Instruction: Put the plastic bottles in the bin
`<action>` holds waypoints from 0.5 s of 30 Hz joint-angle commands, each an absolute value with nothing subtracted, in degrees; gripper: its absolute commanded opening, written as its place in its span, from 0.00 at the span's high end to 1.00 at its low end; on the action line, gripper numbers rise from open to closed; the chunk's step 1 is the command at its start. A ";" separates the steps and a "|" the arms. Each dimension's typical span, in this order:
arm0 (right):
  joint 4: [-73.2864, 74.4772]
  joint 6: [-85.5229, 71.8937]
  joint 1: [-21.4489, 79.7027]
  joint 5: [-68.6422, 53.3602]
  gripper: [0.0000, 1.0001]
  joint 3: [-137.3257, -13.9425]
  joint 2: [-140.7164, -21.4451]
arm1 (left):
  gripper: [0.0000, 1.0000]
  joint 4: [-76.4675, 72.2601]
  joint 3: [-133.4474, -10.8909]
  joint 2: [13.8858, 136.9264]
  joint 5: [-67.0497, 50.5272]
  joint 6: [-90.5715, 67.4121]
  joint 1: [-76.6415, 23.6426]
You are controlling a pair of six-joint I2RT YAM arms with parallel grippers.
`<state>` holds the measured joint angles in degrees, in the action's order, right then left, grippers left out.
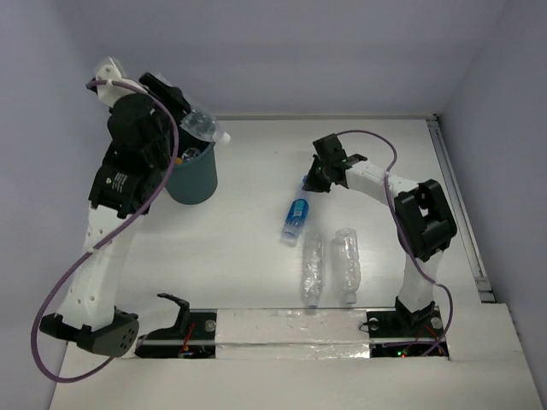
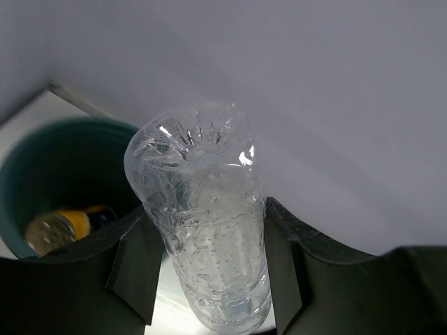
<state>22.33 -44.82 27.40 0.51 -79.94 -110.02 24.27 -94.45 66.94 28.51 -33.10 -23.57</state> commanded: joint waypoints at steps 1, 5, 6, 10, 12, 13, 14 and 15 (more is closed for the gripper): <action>21.28 -45.09 26.55 1.50 1.00 -82.79 -106.71 | 0.73 21.72 -98.78 70.04 31.81 -25.93 -17.50; 17.94 -46.49 26.54 1.06 1.00 -82.53 -102.41 | 0.73 19.26 -99.67 72.94 34.00 -22.07 -13.62; 17.67 -46.67 26.54 1.05 1.00 -83.75 -101.61 | 0.73 18.73 -99.84 73.56 35.14 -20.67 -12.67; 17.31 -47.37 26.54 0.53 1.00 -88.40 -98.09 | 0.73 16.00 -98.89 75.93 38.31 -16.37 -11.51; 17.05 -47.99 26.54 0.53 1.00 -90.87 -96.60 | 0.73 13.29 -97.22 76.73 40.16 -14.60 -11.51; 16.79 -48.34 26.54 0.53 1.00 -93.40 -96.24 | 0.71 12.40 -95.47 76.99 40.34 -13.20 -11.51; 16.35 -49.12 26.54 -1.04 1.00 -94.56 -95.89 | 0.68 11.09 -94.58 77.51 40.34 -12.66 -11.51; 15.13 -49.65 26.54 -1.66 1.00 -95.79 -95.63 | 0.51 10.73 -93.87 77.78 40.17 -12.40 -11.51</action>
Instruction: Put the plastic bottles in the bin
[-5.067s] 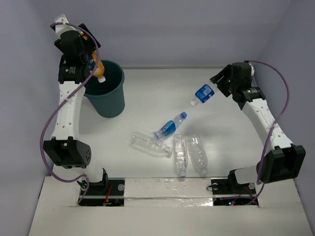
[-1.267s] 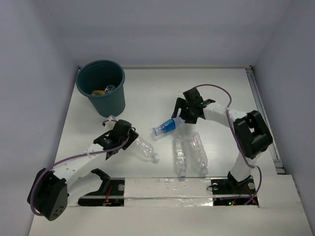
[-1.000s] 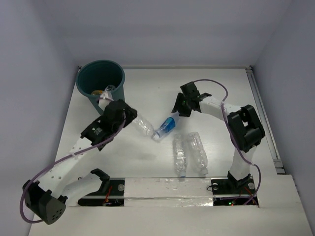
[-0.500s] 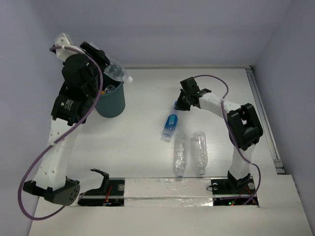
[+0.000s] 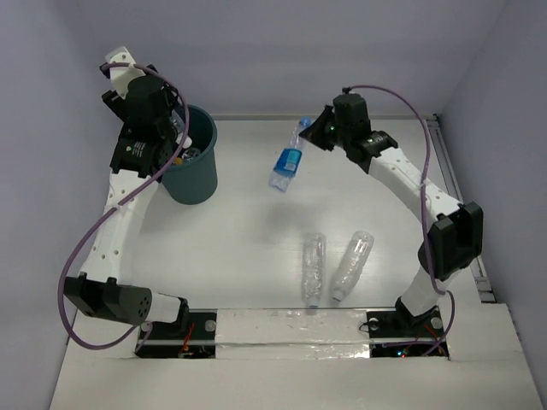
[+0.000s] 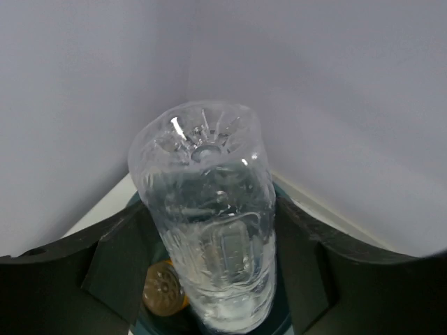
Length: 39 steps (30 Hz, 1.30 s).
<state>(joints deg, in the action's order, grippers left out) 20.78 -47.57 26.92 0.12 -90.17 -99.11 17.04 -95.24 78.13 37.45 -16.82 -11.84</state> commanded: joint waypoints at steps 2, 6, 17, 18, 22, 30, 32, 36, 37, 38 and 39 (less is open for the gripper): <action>14.24 -51.49 26.54 -1.85 1.00 -100.16 -95.97 | 0.15 10.89 -92.38 78.39 39.47 -12.56 -10.99; 14.32 -52.29 29.70 -0.27 1.00 -111.07 -100.18 | 0.02 14.49 -94.83 78.75 30.44 -15.82 -8.97; 16.97 -50.54 39.98 7.29 1.00 -150.20 -124.35 | 0.04 18.37 -96.95 70.15 21.45 -21.62 -8.96; 14.35 -49.93 40.77 9.04 1.00 -150.38 -125.76 | 0.05 18.63 -96.94 69.79 20.66 -22.14 -8.96; 8.18 -45.10 45.17 14.31 1.00 -149.94 -129.53 | 0.11 19.86 -96.95 68.38 16.36 -24.78 -8.96; 4.04 -29.37 52.29 25.38 1.00 -153.11 -137.72 | 0.14 21.36 -93.87 65.13 13.88 -26.37 -9.49; 4.13 -26.73 52.90 26.62 1.00 -152.84 -138.51 | 0.14 21.44 -93.08 65.04 13.97 -26.37 -9.49; 1.25 -15.75 54.58 31.80 1.00 -149.16 -137.99 | 0.14 21.09 -92.55 65.21 13.10 -26.63 -10.11; 0.88 -13.82 55.36 32.95 1.00 -148.89 -138.08 | 0.15 21.01 -92.55 65.30 13.18 -26.46 -10.11; 1.05 -12.32 55.89 33.92 1.00 -149.84 -138.51 | 0.14 21.01 -92.55 65.39 13.36 -26.37 -10.63; 1.49 -11.17 55.90 34.19 1.00 -150.03 -138.78 | 0.14 21.01 -92.64 65.56 13.62 -26.11 -10.63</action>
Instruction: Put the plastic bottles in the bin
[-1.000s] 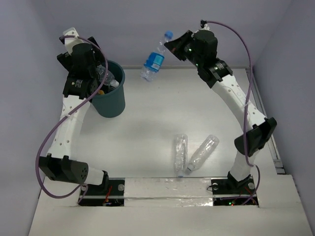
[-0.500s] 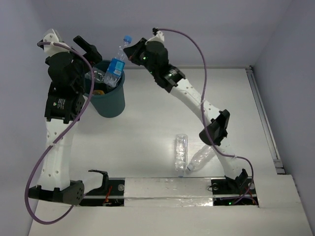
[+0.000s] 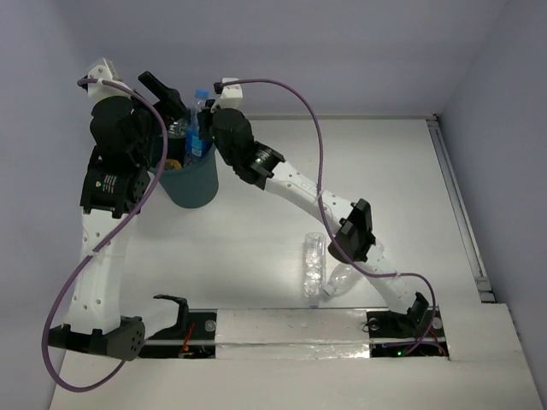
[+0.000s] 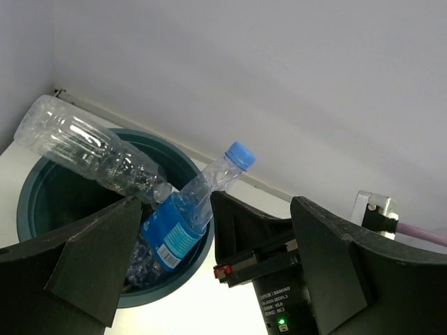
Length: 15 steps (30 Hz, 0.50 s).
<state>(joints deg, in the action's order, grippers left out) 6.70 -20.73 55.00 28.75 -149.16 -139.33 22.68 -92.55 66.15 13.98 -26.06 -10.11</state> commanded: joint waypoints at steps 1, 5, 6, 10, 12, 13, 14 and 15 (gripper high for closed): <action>0.80 -10.81 55.90 33.67 0.98 -150.03 -138.26 | 0.15 21.09 -92.64 65.57 13.71 -26.10 -10.63; -0.27 -10.19 55.90 27.17 0.47 -148.27 -136.94 | 0.15 21.36 -92.64 65.65 13.62 -25.58 -10.63; 2.69 -11.07 55.90 25.68 0.36 -148.62 -136.50 | 0.16 21.27 -92.55 65.74 13.36 -25.58 -11.16; 4.66 -13.53 55.90 17.76 0.14 -145.39 -131.59 | 0.24 21.09 -91.76 65.39 10.99 -25.40 -11.16; 3.61 -14.76 55.90 16.96 0.13 -141.44 -126.05 | 0.32 21.09 -91.06 65.21 9.94 -25.40 -11.16; 3.52 -15.20 55.90 18.27 0.13 -137.33 -124.03 | 0.38 21.09 -90.88 65.30 8.28 -25.49 -11.16; 3.52 -15.73 55.90 18.98 0.14 -135.02 -121.93 | 0.44 21.09 -90.53 65.39 7.22 -25.49 -11.95; 3.60 -17.12 55.20 19.59 0.21 -132.65 -117.38 | 0.55 20.66 -90.35 65.56 4.94 -25.23 -12.74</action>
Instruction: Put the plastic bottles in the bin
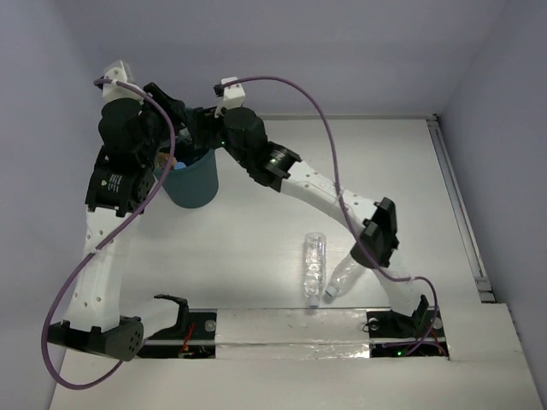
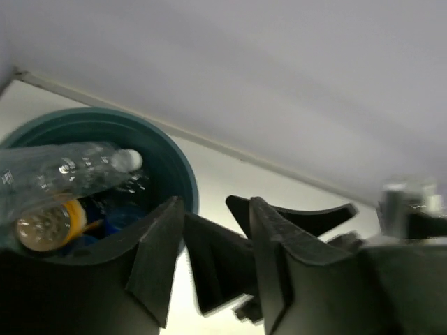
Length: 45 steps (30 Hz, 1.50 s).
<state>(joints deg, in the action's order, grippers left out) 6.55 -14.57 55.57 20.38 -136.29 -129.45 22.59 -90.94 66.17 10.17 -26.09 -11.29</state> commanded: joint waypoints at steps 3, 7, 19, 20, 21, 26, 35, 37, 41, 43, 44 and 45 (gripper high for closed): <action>3.69 -22.90 52.57 21.00 0.58 -118.78 -105.62 | 0.72 21.61 -91.40 67.93 5.79 -22.07 -22.12; 6.93 -34.78 45.46 19.95 1.00 -94.09 -87.96 | 0.86 23.73 -90.28 71.45 9.41 -21.53 -32.86; 35.76 -52.98 31.64 18.63 0.73 -46.88 -52.66 | 0.61 20.57 -68.74 81.64 2.47 -38.31 -54.84; 36.90 -54.22 31.64 18.89 0.61 -45.63 -51.52 | 0.50 20.04 -67.86 82.96 1.59 -38.93 -54.84; 39.18 -56.58 31.64 19.07 0.49 -44.57 -49.59 | 0.30 18.91 -67.59 83.40 0.28 -39.28 -54.84; 45.52 -60.03 31.11 19.60 0.07 -41.49 -46.50 | 0.08 18.90 -67.24 87.79 -4.04 -38.94 -56.16; 44.21 -59.68 31.11 14.33 0.00 -37.71 -49.64 | 0.06 11.43 -63.89 96.75 -8.00 -37.53 -56.69; 43.68 -59.50 31.11 14.59 0.00 -37.97 -50.80 | 0.07 10.55 -63.98 98.43 -8.00 -37.18 -56.69; 41.93 -58.80 30.06 15.12 0.00 -38.32 -54.31 | 0.16 8.18 -64.16 102.12 -6.86 -36.48 -56.69; 40.70 -57.92 29.54 14.94 0.01 -38.23 -57.64 | 0.27 7.47 -64.07 102.92 -5.63 -36.39 -56.69; 40.35 -57.57 28.92 14.59 0.03 -38.41 -58.79 | 0.32 7.30 -63.99 103.09 -5.36 -36.56 -56.69; 39.91 -57.13 28.92 14.50 0.05 -38.67 -59.84 | 0.45 6.69 -62.94 102.49 -4.84 -36.82 -56.69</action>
